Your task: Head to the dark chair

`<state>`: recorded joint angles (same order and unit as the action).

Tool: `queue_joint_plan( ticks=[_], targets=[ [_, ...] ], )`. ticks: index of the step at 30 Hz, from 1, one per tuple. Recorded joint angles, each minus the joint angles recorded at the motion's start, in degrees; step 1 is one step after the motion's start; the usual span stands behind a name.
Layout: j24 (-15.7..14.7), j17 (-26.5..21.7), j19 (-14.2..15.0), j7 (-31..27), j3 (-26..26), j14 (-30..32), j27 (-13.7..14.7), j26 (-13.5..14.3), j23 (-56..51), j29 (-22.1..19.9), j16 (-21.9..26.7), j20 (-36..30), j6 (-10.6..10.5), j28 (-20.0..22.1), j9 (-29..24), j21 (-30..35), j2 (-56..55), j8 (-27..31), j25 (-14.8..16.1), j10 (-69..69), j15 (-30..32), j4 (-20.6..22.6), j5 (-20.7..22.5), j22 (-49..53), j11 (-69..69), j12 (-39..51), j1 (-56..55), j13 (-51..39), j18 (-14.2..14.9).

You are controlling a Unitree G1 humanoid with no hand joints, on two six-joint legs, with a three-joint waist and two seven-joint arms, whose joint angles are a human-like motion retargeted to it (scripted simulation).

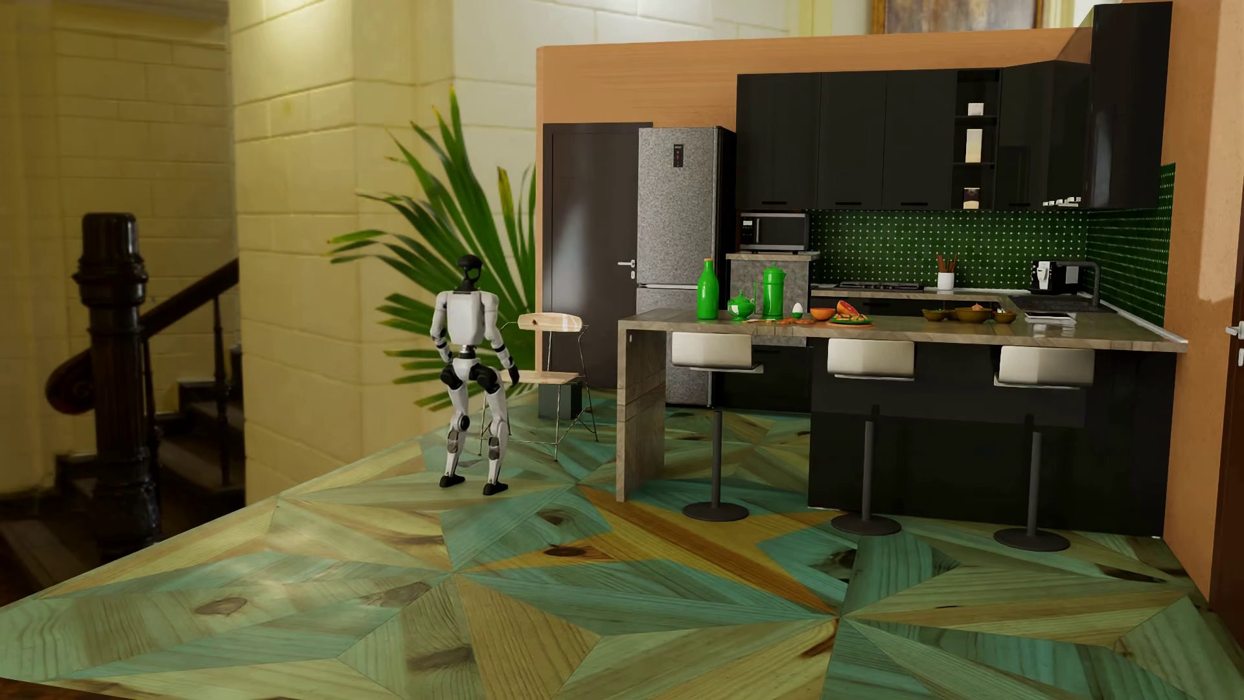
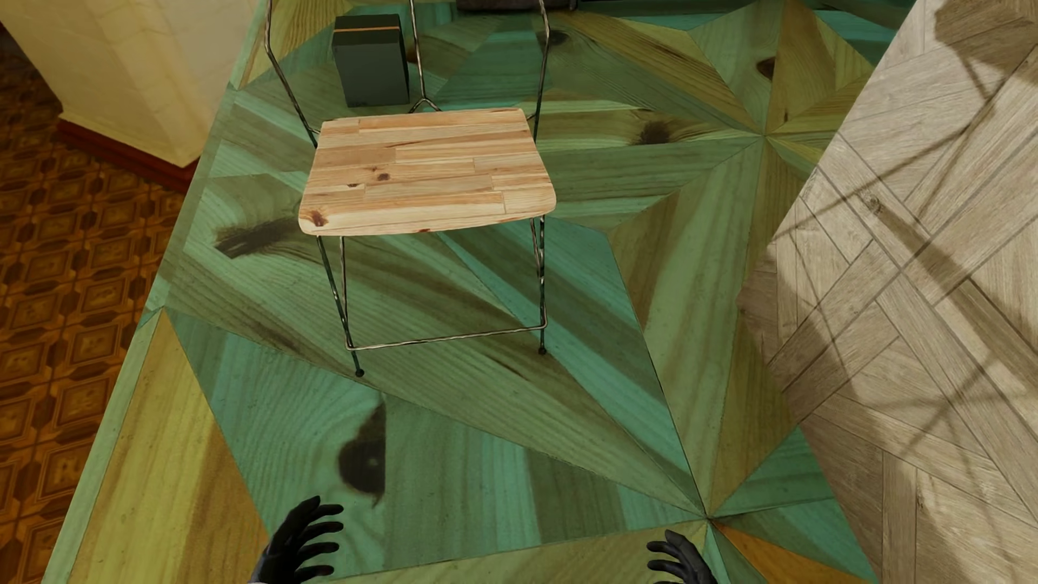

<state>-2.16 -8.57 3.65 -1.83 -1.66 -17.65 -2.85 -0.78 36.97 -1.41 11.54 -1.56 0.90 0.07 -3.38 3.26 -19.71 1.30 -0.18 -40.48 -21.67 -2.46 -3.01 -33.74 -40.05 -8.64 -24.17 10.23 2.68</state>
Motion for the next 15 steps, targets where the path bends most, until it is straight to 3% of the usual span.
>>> queue_joint_plan(
  ticks=[3,6,7,11,15],
  targets=[
    [0.78,-1.18,0.26,-0.46,1.15,0.34,1.60,-1.16,-0.93,-0.70,0.05,0.66,-0.52,1.57,0.43,0.46,0.24,-0.54,1.14,0.35,0.44,0.36,-0.33,-0.69,0.94,-0.36,-0.30,-0.10,-0.28],
    [0.47,-0.30,0.51,-0.32,0.15,0.64,-0.16,-1.43,-0.82,-2.34,-2.01,-0.02,-0.74,2.33,1.17,0.38,0.56,-0.50,1.66,0.99,0.81,0.62,-0.63,-0.77,1.75,-0.62,-0.07,-1.42,-0.56],
    [-0.06,0.40,0.50,0.03,-0.77,0.76,-1.12,-0.97,-1.27,-2.20,-0.71,-0.19,-0.15,1.77,1.37,0.06,0.38,-0.17,1.60,1.38,0.62,0.79,-0.83,-1.39,1.40,-0.58,0.20,-1.18,-0.54],
    [-1.61,0.11,0.33,0.74,-2.49,0.62,-4.48,1.50,-0.41,0.83,-3.14,-1.58,0.08,0.18,0.93,-0.65,-0.53,0.60,0.43,1.05,0.24,0.59,-0.69,-0.56,0.12,1.76,0.09,2.47,-0.37],
    [0.54,-0.58,0.32,0.15,0.13,0.74,-1.78,0.38,-0.93,-0.94,-0.62,-0.36,-1.44,-2.38,0.03,0.84,-0.31,0.00,0.63,0.42,0.43,0.55,-0.62,-1.02,0.00,0.31,-0.20,1.30,-0.35]
  ],
)
